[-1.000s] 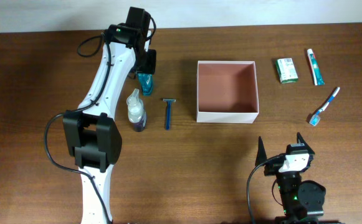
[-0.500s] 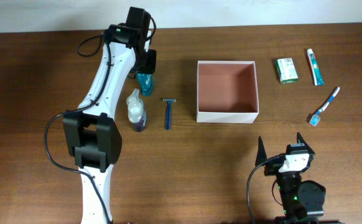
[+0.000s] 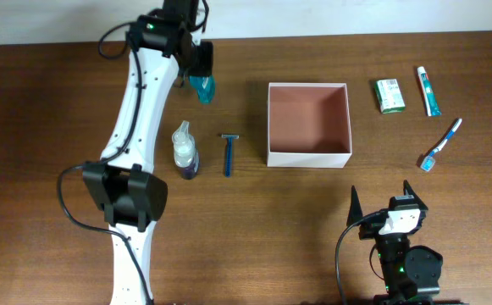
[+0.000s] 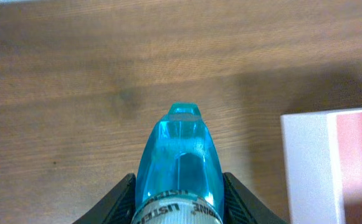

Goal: Pack container
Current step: 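Lift the mouthwash bottle and carry it right over the pink box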

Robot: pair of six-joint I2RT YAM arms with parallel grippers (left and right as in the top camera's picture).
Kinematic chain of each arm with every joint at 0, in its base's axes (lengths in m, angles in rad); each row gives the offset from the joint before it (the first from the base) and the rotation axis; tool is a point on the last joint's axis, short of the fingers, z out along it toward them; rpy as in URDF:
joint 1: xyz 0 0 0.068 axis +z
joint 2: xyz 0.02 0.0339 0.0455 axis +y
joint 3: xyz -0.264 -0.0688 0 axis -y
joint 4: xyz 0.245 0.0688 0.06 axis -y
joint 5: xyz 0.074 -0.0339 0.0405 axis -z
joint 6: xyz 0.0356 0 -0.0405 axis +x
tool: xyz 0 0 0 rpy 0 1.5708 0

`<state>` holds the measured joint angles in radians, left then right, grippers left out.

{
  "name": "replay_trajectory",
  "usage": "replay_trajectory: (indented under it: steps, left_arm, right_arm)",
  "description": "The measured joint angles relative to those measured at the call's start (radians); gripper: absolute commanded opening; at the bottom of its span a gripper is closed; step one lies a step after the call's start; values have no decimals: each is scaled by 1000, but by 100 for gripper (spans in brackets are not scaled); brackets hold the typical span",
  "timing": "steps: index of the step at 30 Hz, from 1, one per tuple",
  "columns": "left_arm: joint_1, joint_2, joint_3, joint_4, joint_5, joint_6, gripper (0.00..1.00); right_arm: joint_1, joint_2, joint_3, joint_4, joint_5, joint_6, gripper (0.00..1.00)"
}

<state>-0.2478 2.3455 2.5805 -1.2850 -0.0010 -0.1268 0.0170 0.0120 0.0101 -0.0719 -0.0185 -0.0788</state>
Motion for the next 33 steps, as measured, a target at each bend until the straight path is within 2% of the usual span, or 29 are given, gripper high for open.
replay_trajectory:
  steps: [8, 14, 25, 33]
  left_arm:
    - [-17, 0, 249, -112, 55, -4, 38]
    - [-99, 0, 394, -145, 79, -26, 38]
    - [-303, 0, 410, -156, 98, -173, 37]
    - [-378, 6, 410, -154, 11, -219, 38]
  right_arm:
    - [0, 0, 0, 0, 0, 0, 99]
    - [0, 0, 0, 0, 0, 0, 99]
    - [0, 0, 0, 0, 0, 0, 99]
    - [0, 0, 0, 0, 0, -1, 99]
